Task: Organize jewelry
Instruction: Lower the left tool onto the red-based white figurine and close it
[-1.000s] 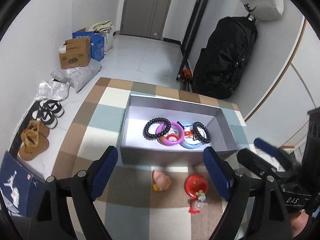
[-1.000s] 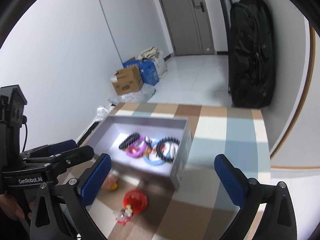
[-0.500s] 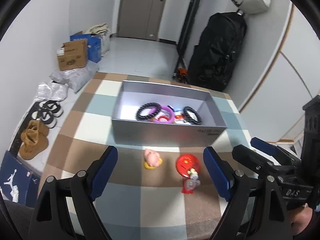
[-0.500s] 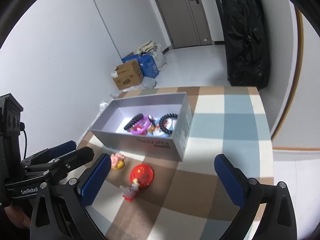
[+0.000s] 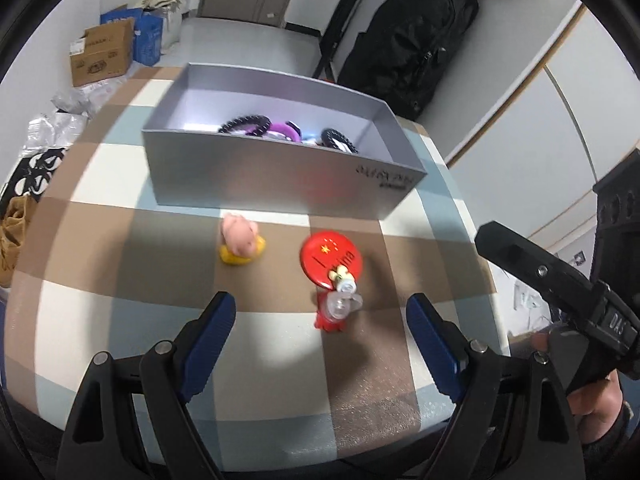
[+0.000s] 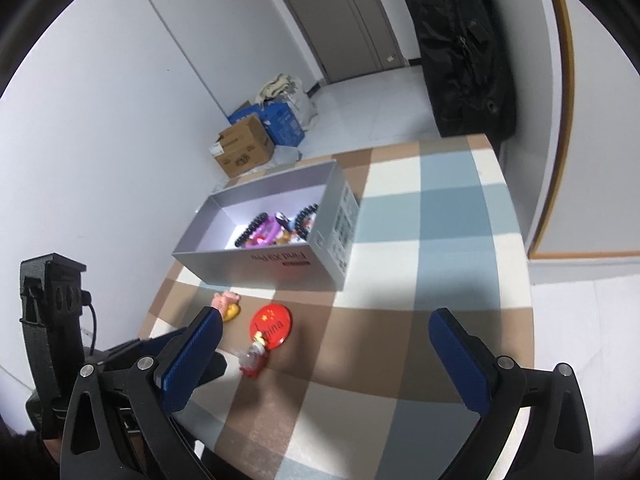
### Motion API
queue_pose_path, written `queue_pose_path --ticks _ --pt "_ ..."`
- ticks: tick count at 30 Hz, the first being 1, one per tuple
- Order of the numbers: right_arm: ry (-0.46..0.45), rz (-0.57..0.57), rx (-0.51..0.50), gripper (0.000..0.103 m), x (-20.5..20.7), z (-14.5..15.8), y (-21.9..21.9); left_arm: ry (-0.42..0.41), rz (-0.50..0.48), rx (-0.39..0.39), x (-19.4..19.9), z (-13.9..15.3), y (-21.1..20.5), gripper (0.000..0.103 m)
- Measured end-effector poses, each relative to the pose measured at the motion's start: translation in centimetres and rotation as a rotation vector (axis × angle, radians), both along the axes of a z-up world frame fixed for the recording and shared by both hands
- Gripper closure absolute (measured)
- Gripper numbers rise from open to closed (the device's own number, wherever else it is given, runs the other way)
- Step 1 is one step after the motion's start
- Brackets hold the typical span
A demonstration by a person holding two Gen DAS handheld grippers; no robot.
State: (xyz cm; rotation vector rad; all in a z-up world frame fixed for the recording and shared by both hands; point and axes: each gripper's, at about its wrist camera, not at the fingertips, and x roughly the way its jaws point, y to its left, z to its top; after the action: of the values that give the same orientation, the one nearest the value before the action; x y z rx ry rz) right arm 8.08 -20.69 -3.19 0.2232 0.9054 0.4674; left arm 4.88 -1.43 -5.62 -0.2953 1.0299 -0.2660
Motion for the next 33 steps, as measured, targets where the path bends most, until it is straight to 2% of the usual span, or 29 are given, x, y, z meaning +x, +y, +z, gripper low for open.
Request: queue_pose_path --ticks 2,3,5,7,14,15,17,20,22,27,33 --pt "0.001 -0.005 -0.011 0.000 0.0 0.0 -0.1 0.001 -0.017 0.014 -0.1 -0.1 -0.5 0.023" --pt "0.003 -0.005 -0.014 0.000 0.0 -0.1 -0.1 0.002 -0.025 0.013 -0.2 -0.2 -0.6 0.027" --pt "0.007 -0.008 -0.019 0.000 0.1 -0.1 -0.2 0.011 -0.042 0.010 -0.2 -0.4 -0.7 0.041" --pt "0.018 -0.015 -0.025 0.000 0.1 -0.3 -0.2 0.012 -0.044 0.002 -0.3 -0.5 -0.5 0.046" --pt "0.045 -0.031 -0.030 0.000 0.3 -0.6 -0.4 -0.003 -0.042 -0.039 0.0 -0.4 -0.1 0.051" --pt "0.048 -0.033 -0.028 0.000 0.3 -0.6 -0.5 0.000 -0.046 -0.039 0.1 -0.5 -0.2 0.055" --pt "0.055 -0.039 -0.024 0.000 0.3 -0.6 -0.7 0.015 -0.055 -0.032 0.5 -0.9 -0.6 0.072" --pt "0.063 -0.048 -0.032 0.000 0.4 -0.8 -0.8 0.025 -0.061 -0.028 0.5 -1.2 -0.7 0.083" --pt "0.067 -0.054 -0.034 0.000 0.4 -0.8 -1.0 0.026 -0.065 -0.038 0.5 -1.1 -0.6 0.086" --pt "0.075 -0.055 -0.024 0.000 0.4 -0.9 -1.0 0.039 -0.063 -0.005 0.1 -1.2 -0.6 0.088" --pt "0.075 -0.048 -0.047 0.000 0.3 -1.0 -0.6 0.054 -0.065 -0.040 0.2 -1.2 -0.2 0.089"
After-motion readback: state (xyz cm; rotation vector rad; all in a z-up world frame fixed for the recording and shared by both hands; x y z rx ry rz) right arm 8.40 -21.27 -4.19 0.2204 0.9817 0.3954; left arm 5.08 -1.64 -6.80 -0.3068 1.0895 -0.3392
